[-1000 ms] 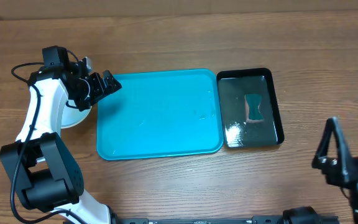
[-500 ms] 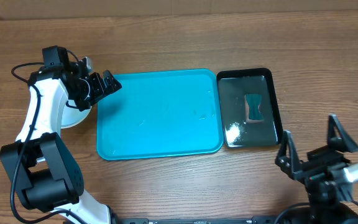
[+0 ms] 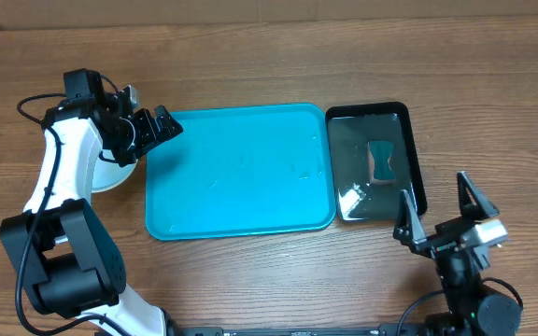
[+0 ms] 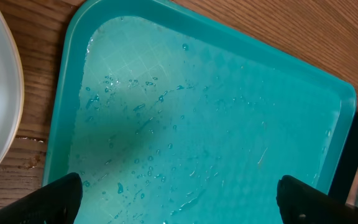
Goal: Clean dirty plates on tray and stack at the side
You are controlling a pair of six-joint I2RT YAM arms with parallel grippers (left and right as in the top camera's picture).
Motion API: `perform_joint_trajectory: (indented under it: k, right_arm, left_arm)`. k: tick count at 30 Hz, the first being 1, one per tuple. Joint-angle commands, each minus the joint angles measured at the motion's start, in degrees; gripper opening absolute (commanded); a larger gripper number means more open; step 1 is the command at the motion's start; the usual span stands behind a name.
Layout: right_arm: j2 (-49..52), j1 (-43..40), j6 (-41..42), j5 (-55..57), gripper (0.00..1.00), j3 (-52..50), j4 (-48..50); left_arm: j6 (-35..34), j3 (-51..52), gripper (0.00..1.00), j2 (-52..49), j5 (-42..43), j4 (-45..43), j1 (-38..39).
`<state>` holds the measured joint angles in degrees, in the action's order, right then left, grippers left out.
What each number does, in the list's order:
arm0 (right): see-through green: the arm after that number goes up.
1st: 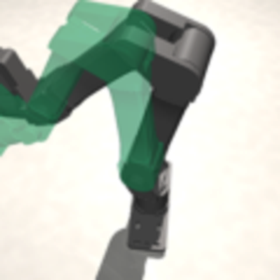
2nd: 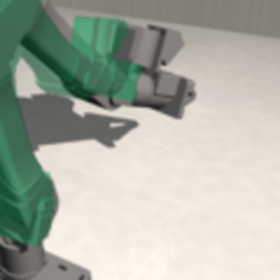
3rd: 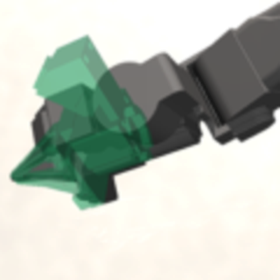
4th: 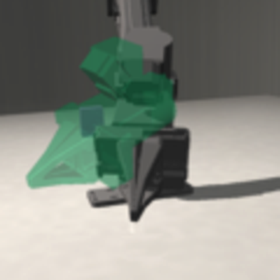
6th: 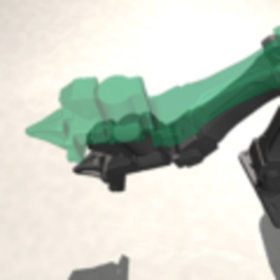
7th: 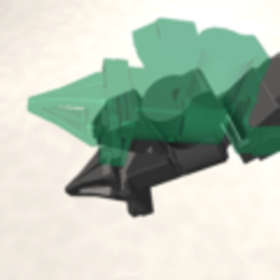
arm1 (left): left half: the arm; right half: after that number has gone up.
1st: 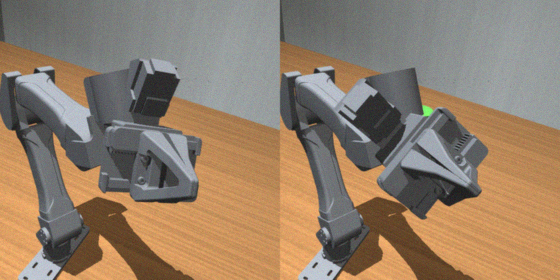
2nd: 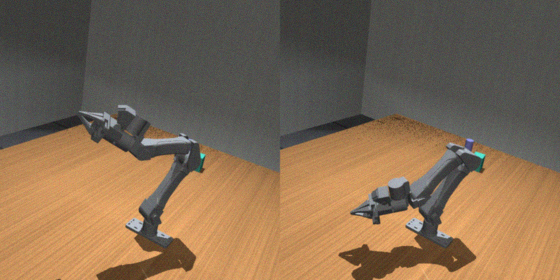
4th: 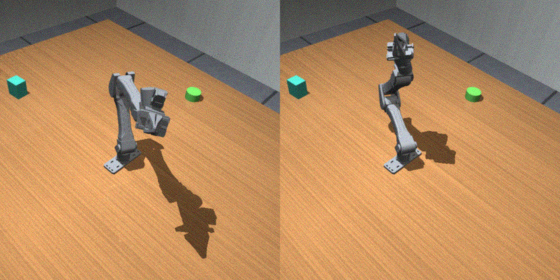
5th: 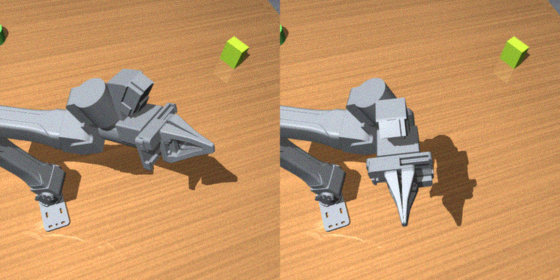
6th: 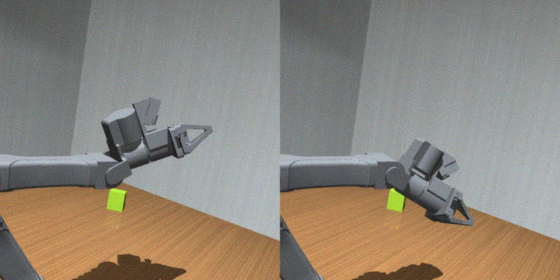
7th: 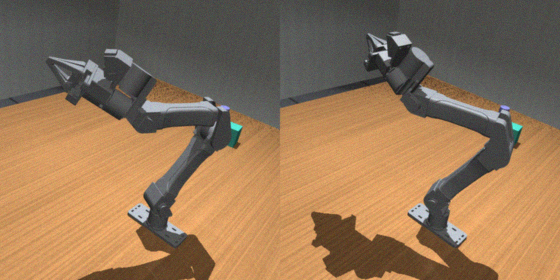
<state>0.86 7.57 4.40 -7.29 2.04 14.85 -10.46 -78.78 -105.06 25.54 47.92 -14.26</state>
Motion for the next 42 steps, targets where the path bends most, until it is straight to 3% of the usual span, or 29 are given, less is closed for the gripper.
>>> perform_joint_trajectory:
  k: [1,11,18,42]
  right_arm:
    - [-0.70,-0.20,-0.39,-0.28,1.00,-1.62,-2.34]
    - [-0.70,-0.20,-0.39,1.99,1.00,-1.60,-19.41]
    - [-0.70,-0.22,-7.93,2.95,1.00,-1.57,-19.45]
    - [-0.70,-0.20,-7.26,3.32,1.00,-1.57,-19.43]
  left_arm:
    - [1.07,0.31,1.00,0.07,0.87,-0.20,0.13]
    - [1.07,0.31,1.00,0.07,0.87,-0.20,0.13]
    - [1.07,0.31,1.00,0.07,0.87,-0.20,0.13]
    - [1.07,0.31,1.00,0.07,0.87,-0.20,0.13]
